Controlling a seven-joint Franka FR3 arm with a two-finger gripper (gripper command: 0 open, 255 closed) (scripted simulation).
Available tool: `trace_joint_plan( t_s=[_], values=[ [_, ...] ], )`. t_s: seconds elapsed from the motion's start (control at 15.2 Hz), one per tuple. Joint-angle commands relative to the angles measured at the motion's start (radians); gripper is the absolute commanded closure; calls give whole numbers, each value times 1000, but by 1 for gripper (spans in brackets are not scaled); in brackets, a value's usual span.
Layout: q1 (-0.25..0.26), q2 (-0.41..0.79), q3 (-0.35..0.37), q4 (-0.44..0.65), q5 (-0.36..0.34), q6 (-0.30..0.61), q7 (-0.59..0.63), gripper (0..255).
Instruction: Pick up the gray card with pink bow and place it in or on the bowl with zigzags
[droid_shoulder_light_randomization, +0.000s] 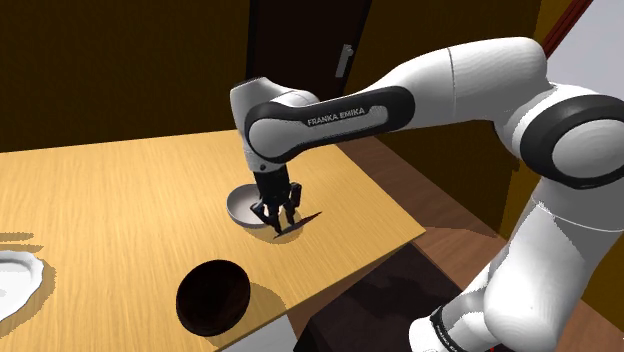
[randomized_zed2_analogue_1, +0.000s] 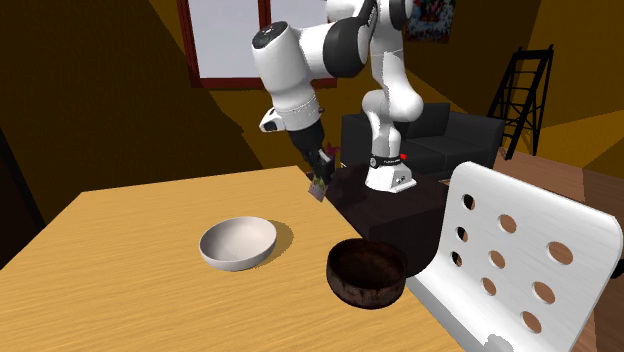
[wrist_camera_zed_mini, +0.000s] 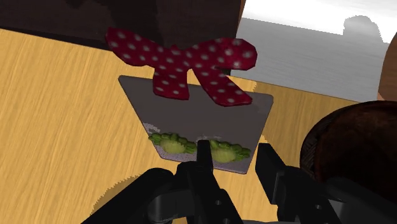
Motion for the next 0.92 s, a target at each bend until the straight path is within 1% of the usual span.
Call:
trace_joint_plan(
  t_s=[0.0, 0.07, 0.4, 0.66, 0.86],
  values=[
    [-1, -9, 1, 16, 3, -25, -2, 255],
    [-2, -13, 1, 21, 5, -33, -2, 255],
    [81, 105, 33, 177, -3, -73, 109, 255],
    [158, 215, 49, 333, -19, -119, 193, 255],
    [224, 310, 54, 476, -34, -165, 251, 255]
  ],
)
